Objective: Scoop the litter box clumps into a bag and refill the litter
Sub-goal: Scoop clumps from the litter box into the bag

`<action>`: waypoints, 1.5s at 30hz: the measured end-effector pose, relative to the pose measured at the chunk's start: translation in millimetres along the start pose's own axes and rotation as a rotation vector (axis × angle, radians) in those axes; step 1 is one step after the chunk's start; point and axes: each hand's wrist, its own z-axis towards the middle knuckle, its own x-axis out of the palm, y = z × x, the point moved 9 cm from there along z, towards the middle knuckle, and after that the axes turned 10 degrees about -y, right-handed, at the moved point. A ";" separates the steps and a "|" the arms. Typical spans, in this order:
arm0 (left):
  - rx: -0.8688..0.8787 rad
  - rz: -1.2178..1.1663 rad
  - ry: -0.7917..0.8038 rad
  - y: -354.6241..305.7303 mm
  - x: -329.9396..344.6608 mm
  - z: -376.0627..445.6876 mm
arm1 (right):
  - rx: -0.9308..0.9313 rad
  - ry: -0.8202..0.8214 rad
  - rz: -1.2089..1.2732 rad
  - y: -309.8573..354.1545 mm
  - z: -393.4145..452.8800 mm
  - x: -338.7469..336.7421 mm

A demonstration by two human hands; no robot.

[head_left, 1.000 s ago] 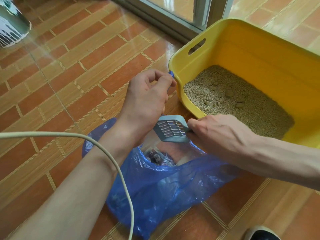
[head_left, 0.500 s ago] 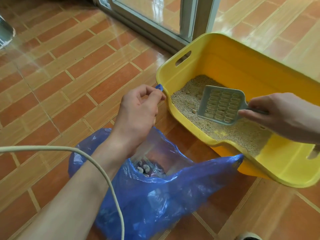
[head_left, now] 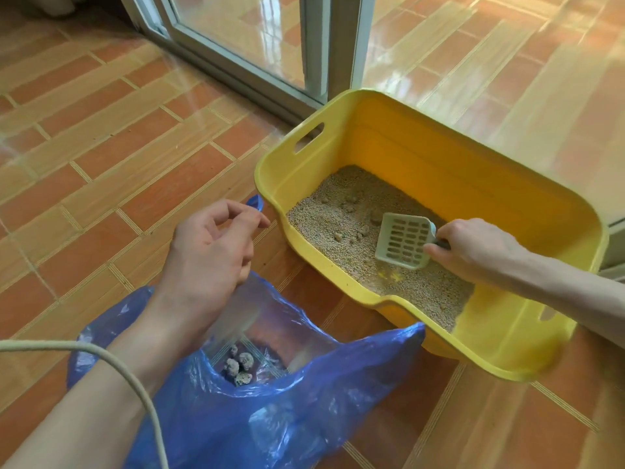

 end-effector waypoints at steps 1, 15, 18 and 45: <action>-0.002 -0.002 0.000 0.3 0.3 0.3 | 0.011 0.033 0.015 0.1 -0.1 3.1; -0.010 0.021 0.009 3.4 2.9 -1.3 | 0.139 0.361 0.408 29.1 -19.6 39.0; -0.014 0.021 0.011 4.8 2.7 -1.2 | 0.226 0.350 0.522 31.5 -20.6 48.3; -0.020 0.009 0.020 10.9 2.0 2.6 | 0.350 0.235 0.873 50.9 -38.3 57.5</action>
